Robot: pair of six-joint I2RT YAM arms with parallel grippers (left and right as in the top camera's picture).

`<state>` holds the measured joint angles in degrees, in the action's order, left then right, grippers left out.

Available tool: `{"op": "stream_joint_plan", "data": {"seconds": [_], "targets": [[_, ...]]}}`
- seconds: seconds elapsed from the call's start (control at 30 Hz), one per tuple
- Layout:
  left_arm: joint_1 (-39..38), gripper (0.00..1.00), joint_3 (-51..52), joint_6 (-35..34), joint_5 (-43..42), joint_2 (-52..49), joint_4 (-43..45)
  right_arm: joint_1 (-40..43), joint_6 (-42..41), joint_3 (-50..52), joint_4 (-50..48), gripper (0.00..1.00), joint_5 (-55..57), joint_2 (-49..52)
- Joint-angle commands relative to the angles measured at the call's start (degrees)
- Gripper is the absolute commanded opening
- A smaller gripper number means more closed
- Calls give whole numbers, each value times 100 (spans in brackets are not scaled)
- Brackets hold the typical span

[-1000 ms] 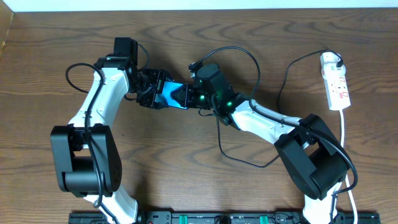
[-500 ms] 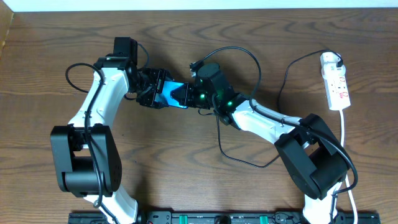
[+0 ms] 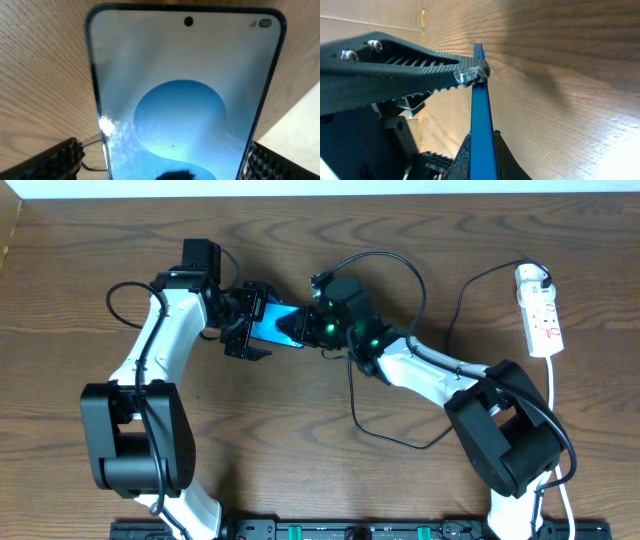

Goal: Plug charger to phone and switch on socket

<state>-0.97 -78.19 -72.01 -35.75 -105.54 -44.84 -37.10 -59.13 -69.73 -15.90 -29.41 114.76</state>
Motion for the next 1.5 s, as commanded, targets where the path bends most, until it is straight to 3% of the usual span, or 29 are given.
{"op": "stream_joint_plan", "data": {"seconds": [0.0,0.17,0.67,0.83,1.13,1.23,1.37,1.47], "targets": [[-13,98,2,13,35,107,-90,197,-457,-96,-173,1,-236,-22],[-13,98,2,74,-2,107,-24,345,-737,-96,-175,1,-472,-22],[-13,98,2,1364,-1237,107,1408,767,-1067,-98,-608,1,-1005,-22],[-2,98,2,1759,-1843,107,2107,916,-1661,-98,-1178,1,-1056,-22],[2,99,2,1530,-2402,107,3488,1016,-3403,-98,-2201,2,-752,-22],[4,95,2,1292,-2291,107,3805,1019,-3980,-98,-2240,2,-688,-22],[2,88,2,1025,-2135,107,4153,1019,-4159,-98,-2398,2,-605,-22],[2,75,2,835,-1961,107,4291,1016,-4321,-98,-2402,2,-400,-22]]}}
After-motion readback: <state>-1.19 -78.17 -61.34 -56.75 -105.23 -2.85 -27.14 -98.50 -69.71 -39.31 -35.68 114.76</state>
